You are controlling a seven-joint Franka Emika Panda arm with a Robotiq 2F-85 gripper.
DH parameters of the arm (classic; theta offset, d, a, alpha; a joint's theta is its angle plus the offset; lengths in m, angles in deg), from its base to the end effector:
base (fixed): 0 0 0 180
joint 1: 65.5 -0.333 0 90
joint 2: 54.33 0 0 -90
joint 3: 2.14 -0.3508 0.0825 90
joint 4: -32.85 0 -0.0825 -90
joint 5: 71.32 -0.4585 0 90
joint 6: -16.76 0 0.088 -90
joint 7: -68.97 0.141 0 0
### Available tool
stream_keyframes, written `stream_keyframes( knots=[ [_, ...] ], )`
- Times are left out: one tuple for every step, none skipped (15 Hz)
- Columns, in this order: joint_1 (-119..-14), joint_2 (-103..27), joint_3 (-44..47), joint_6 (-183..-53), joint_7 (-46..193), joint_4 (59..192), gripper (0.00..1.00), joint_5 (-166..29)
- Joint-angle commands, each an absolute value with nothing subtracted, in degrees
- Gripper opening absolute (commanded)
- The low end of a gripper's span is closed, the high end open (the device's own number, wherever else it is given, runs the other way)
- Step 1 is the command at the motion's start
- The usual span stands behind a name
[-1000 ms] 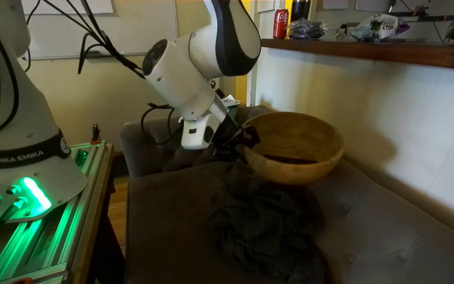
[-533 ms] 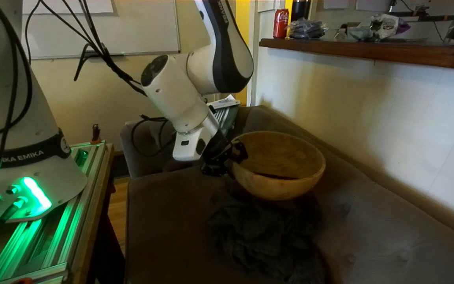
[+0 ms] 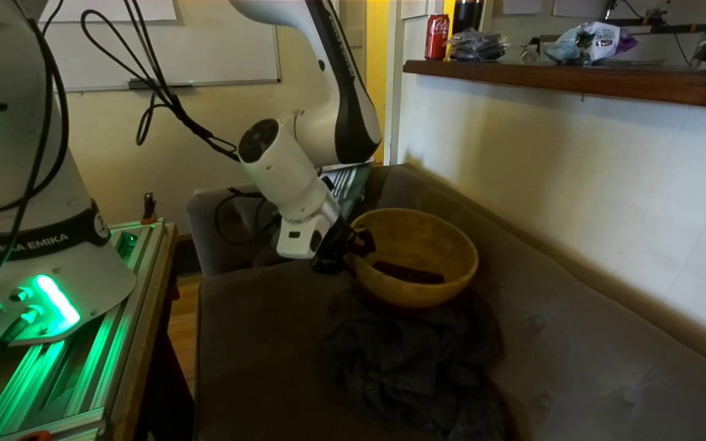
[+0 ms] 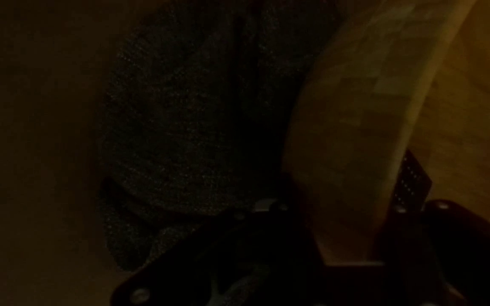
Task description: Put the wooden bowl on top of the brown cloth on the sofa.
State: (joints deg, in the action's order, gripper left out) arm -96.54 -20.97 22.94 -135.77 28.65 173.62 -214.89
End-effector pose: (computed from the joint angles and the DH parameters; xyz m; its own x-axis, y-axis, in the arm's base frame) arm 0.4222 -0.0178 -0.0035 0.0603 -0.9874 -0.1461 -0.8766 0.0177 -0.4809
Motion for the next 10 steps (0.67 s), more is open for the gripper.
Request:
stream_keyframes(
  knots=[
    [-98.14, -16.91, 27.23, -133.96, 35.16, 169.30, 0.04, -215.46],
    [-98.35, -15.67, 27.77, -134.54, 36.13, 168.69, 0.04, -215.46],
    [-98.47, -14.40, 27.55, -135.59, 35.33, 168.47, 0.04, -215.46],
    [-98.88, -13.21, 27.79, -136.36, 34.89, 168.24, 0.04, -215.46],
    [-98.68, -11.97, 26.75, -137.24, 34.08, 168.23, 0.04, -215.47],
    [-98.45, -10.74, 25.73, -137.96, 33.73, 168.07, 0.04, -215.46],
    [-95.53, -10.22, 22.63, -139.54, 31.63, 167.32, 0.04, -215.44],
    [-95.34, -9.10, 21.75, -139.74, 31.96, 166.88, 0.04, -214.87],
    [-94.95, -8.12, 20.66, -139.91, 32.29, 166.22, 0.04, -214.70],
    [-94.82, -7.66, 19.87, -140.10, 32.53, 165.83, 0.04, -214.74]
  ],
)
